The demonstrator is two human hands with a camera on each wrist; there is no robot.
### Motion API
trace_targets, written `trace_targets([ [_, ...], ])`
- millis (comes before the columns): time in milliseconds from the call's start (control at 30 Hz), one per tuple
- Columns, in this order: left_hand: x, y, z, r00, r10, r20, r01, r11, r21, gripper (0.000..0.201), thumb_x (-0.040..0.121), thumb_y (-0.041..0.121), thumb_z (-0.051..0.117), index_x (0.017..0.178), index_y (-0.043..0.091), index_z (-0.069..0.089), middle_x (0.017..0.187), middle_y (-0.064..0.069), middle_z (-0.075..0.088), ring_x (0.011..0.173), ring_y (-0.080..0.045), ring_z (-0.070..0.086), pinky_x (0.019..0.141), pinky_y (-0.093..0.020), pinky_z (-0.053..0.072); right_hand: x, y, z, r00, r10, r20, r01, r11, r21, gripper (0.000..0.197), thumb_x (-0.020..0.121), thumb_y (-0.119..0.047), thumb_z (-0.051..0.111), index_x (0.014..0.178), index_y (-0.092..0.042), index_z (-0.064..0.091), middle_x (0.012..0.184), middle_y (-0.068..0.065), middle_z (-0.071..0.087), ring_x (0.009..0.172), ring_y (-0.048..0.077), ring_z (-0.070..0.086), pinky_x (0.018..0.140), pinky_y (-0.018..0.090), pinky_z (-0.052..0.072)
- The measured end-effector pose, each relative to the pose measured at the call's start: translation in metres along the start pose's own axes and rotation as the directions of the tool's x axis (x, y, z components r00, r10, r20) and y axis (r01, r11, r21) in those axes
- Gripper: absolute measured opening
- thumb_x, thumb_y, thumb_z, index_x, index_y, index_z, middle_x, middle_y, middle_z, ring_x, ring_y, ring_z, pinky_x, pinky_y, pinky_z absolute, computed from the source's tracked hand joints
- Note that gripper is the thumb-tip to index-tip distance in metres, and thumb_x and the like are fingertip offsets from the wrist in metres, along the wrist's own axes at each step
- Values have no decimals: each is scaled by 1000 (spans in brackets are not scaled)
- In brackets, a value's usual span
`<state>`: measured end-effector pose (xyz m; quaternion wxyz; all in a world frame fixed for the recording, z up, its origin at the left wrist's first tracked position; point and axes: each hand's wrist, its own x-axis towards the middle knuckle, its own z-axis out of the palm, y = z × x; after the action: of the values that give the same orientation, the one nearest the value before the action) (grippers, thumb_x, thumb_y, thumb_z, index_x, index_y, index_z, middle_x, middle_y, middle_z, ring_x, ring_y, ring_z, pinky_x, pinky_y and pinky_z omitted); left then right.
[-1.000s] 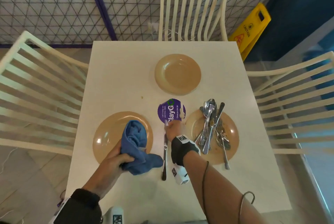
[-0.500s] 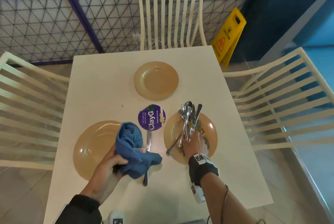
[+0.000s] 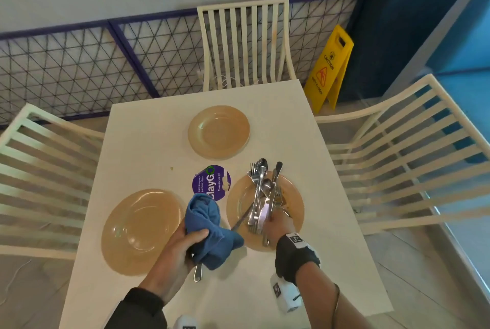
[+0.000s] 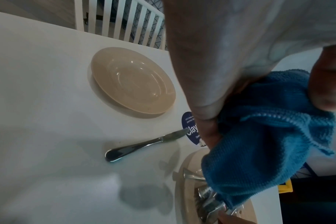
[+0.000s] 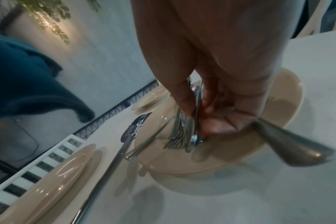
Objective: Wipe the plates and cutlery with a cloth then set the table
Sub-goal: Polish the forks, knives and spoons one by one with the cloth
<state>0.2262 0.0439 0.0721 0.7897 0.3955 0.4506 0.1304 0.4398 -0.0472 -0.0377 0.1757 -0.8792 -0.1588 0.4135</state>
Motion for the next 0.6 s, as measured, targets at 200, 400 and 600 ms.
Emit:
trace_targets([
  [200,11,-2,23,1000,28,-4,-27,994,102,46,95,2,58,135,26,57,127,-6,70,119,-25,66,93,-39,53,-26,11,-23,990,-125,-62,119,989,-90,39,92,-6,48,129,-15,55,119,11,67,107,33,66,80,33,49],
  [400,17,1,44,1000,13,20,-15,998,60,47,94,0,56,137,18,56,130,-13,68,122,-32,63,102,-47,50,-50,16,-51,955,-298,18,291,943,158,21,91,-9,52,92,-23,67,76,2,72,67,23,69,66,43,62],
  [600,27,10,88,998,31,62,-40,988,147,39,97,26,60,132,10,59,113,-14,73,90,-19,73,67,-28,57,-82,8,-72,847,-527,69,471,805,360,17,99,-19,53,98,-18,70,88,3,75,86,18,72,81,43,57],
])
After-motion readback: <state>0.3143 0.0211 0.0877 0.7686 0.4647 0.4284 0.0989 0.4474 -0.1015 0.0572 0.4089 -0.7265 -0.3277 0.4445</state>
